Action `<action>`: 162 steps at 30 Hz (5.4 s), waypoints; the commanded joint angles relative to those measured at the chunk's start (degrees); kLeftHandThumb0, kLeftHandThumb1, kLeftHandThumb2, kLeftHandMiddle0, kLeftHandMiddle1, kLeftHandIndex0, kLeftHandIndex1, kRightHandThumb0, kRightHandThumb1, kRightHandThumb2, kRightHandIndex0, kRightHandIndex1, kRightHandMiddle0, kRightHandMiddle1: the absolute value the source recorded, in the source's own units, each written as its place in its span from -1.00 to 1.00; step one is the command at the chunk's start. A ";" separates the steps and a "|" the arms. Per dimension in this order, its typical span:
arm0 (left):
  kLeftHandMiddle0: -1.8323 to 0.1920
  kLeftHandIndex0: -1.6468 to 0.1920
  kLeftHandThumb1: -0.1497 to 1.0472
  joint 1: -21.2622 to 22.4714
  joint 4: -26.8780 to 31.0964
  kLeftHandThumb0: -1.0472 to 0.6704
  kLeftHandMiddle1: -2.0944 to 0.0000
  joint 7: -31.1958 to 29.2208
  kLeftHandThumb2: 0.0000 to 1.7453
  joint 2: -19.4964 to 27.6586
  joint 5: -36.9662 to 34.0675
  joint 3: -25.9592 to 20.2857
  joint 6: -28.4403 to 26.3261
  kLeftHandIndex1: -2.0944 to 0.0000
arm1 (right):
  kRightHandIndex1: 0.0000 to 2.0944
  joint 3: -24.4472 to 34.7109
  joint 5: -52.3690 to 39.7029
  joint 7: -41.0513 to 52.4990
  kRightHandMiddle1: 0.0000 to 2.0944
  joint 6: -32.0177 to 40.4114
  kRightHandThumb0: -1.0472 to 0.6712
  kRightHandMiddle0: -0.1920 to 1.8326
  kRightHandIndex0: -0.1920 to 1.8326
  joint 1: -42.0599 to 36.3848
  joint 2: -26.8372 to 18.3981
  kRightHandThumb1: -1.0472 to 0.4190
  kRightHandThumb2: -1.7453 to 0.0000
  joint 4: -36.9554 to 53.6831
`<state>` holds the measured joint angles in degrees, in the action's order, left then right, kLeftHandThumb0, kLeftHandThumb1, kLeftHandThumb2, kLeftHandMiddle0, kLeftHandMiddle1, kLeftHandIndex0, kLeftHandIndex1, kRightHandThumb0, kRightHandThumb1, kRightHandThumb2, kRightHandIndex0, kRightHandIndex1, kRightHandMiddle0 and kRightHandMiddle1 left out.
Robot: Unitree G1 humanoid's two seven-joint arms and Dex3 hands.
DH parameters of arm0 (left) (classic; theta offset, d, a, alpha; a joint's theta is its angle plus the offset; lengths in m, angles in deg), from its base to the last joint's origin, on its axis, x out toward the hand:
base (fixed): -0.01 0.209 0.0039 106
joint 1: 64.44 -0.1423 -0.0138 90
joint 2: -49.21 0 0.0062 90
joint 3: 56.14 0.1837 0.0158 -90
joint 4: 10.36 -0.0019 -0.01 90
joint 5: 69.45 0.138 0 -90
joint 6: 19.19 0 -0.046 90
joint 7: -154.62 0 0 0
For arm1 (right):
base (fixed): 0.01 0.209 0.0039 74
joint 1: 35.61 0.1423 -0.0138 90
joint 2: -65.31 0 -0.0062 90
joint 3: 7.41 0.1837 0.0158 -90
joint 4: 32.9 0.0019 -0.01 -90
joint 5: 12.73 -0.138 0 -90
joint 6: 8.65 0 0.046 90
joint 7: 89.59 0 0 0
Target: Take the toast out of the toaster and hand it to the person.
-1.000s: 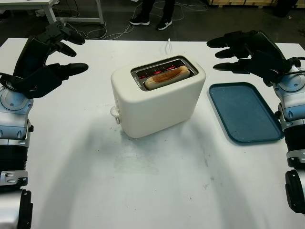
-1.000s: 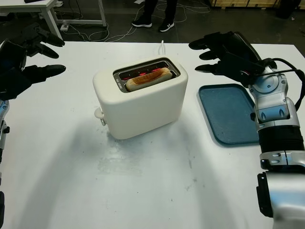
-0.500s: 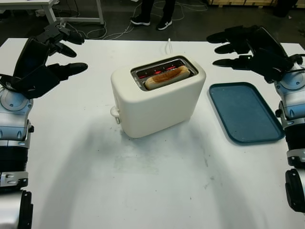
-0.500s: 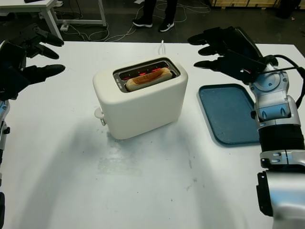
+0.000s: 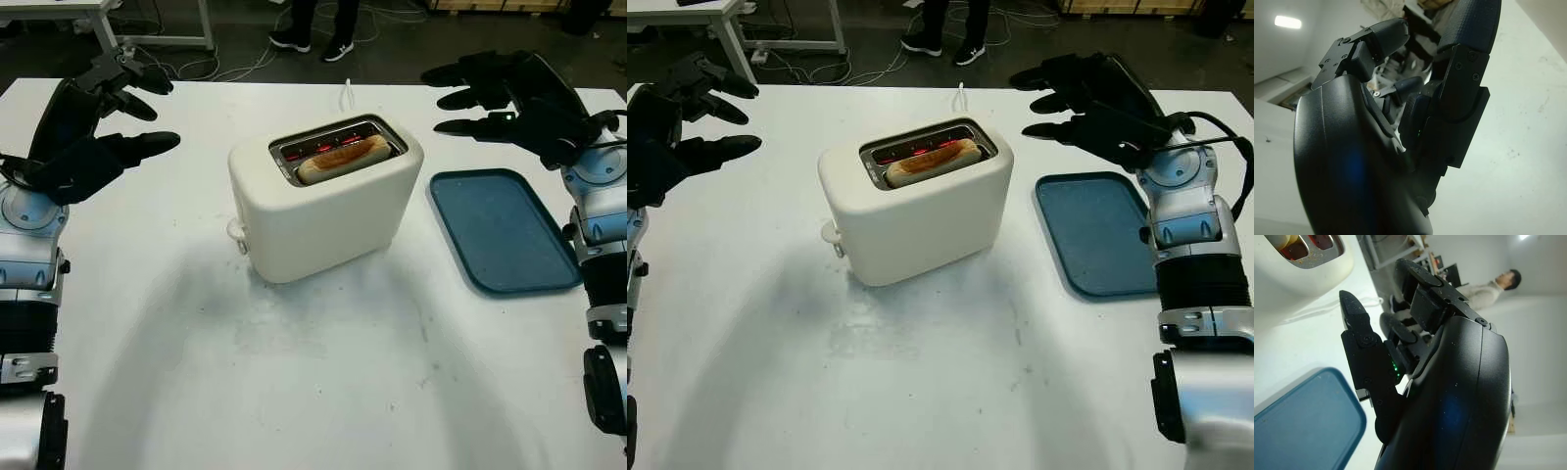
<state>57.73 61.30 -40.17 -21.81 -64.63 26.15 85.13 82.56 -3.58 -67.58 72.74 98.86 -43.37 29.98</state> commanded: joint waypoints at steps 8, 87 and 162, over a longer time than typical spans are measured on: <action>0.55 0.51 0.73 0.22 0.38 -0.88 -0.29 0.09 -1.00 -1.07 -0.05 0.41 -0.34 -0.15 | -0.86 0.22 0.18 -0.82 -1.00 -1.94 -0.10 -0.03 0.00 0.21 0.06 -0.67 1.00 -1.84; 0.64 0.58 0.76 0.55 1.94 -0.88 -0.34 0.73 -1.00 -2.21 2.24 1.35 -2.01 -0.22 | -0.94 0.48 -1.23 -0.71 -1.00 3.03 0.04 -0.07 0.01 -1.80 0.07 -0.66 1.00 4.24; 0.67 0.60 0.76 -0.30 2.77 -0.86 -0.36 0.23 -1.00 -2.66 1.34 1.07 -3.41 -0.23 | -0.97 0.01 -0.75 -0.86 -1.00 6.73 0.16 -0.06 0.01 -2.99 0.73 -0.67 1.00 9.00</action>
<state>57.97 63.34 -39.74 -24.25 -62.75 27.26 81.72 82.45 -4.51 -68.02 78.75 96.20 -43.25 38.09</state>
